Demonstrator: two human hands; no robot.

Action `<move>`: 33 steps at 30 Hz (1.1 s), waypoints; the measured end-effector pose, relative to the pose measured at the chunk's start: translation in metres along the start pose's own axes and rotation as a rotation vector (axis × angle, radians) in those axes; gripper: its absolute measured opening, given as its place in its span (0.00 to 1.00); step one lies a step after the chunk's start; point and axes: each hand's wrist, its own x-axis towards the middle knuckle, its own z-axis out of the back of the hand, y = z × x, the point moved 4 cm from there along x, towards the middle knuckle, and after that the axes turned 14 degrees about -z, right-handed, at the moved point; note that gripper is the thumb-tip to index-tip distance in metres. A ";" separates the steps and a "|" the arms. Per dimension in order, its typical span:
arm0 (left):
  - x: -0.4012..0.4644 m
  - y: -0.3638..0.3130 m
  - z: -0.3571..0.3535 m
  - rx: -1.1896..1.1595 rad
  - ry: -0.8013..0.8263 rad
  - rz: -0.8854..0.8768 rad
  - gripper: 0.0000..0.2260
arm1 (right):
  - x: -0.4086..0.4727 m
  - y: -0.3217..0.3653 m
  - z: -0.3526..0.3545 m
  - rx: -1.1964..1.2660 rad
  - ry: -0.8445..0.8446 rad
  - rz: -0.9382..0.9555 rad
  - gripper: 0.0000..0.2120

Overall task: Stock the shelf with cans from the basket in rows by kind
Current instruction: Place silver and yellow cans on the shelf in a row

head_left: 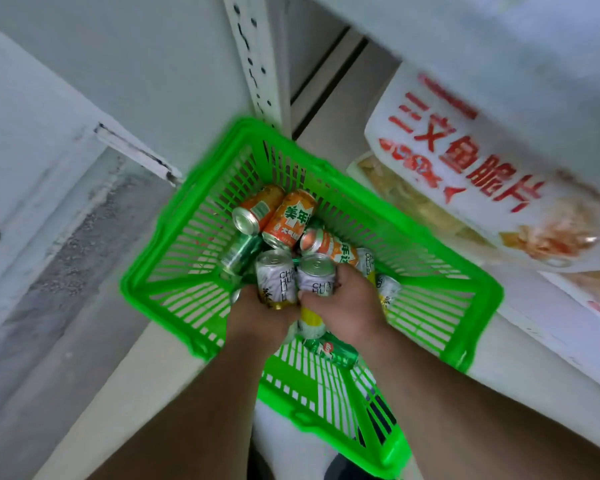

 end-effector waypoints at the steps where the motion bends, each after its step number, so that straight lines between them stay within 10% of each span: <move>1: -0.015 -0.013 0.013 0.017 -0.003 -0.033 0.23 | -0.017 0.005 0.010 0.024 -0.002 -0.008 0.19; 21: -0.398 -0.255 0.297 0.053 0.064 -0.463 0.15 | -0.482 0.110 0.237 0.312 -0.230 0.047 0.19; 33: -0.577 -0.387 0.314 0.087 0.304 -0.966 0.16 | -0.699 0.111 0.343 0.526 -0.519 0.243 0.20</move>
